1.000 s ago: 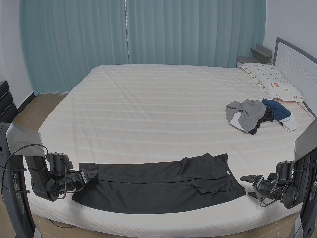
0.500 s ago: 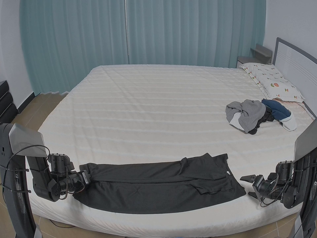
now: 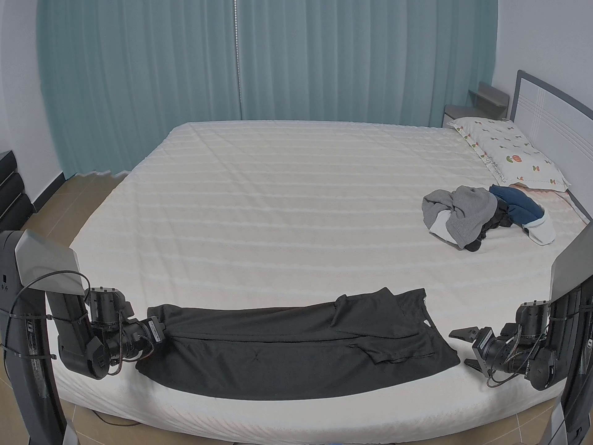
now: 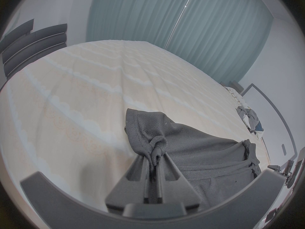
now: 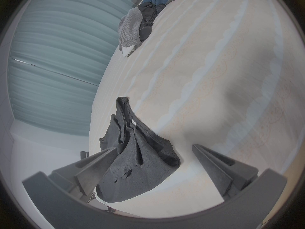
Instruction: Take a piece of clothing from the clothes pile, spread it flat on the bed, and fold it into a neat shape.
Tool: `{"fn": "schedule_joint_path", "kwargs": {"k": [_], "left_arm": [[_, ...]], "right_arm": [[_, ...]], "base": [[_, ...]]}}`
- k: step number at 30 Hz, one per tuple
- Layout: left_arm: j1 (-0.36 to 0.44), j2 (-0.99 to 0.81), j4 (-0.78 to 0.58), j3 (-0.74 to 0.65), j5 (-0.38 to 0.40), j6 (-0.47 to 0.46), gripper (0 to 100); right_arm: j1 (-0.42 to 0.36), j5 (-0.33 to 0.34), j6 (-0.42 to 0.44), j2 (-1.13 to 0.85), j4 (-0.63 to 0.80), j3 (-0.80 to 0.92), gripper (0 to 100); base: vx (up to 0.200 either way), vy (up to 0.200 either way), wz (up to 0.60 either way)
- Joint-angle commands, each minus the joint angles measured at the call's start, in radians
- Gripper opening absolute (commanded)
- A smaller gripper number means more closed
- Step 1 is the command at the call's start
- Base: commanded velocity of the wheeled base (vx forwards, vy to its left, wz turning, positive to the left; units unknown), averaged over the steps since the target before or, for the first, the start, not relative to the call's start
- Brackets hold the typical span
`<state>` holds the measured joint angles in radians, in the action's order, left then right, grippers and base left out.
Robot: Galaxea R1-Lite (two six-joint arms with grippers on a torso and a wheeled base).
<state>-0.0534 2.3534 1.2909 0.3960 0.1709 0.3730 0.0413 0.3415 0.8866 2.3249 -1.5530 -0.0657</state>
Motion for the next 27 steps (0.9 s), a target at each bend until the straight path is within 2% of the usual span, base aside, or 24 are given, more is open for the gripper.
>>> {"fn": "schedule_joint_path", "kwargs": {"k": [1,5,11,17,27], "left_arm": [[-0.003,-0.002,0.002,-0.003,0.001,0.003,0],[-0.003,-0.002,0.001,0.003,-0.001,0.004,0],[-0.003,0.003,0.001,0.011,-0.001,0.006,0],[-0.003,0.006,0.002,0.034,0.001,0.007,0],[0.000,-0.002,0.002,0.057,0.001,0.067,0]], "right_arm": [[0.000,-0.001,0.000,0.001,-0.012,0.000,100],[0.000,-0.001,0.000,0.001,-0.012,-0.002,100],[0.000,0.001,0.000,0.001,-0.012,-0.002,100],[0.000,0.001,0.000,0.001,-0.012,-0.003,100],[0.000,0.001,0.000,0.001,-0.012,-0.008,100]], "base": [[0.000,0.000,0.00],[0.000,0.000,0.00],[-0.200,0.000,0.00],[0.000,0.000,0.00],[0.000,0.000,0.00]]}}
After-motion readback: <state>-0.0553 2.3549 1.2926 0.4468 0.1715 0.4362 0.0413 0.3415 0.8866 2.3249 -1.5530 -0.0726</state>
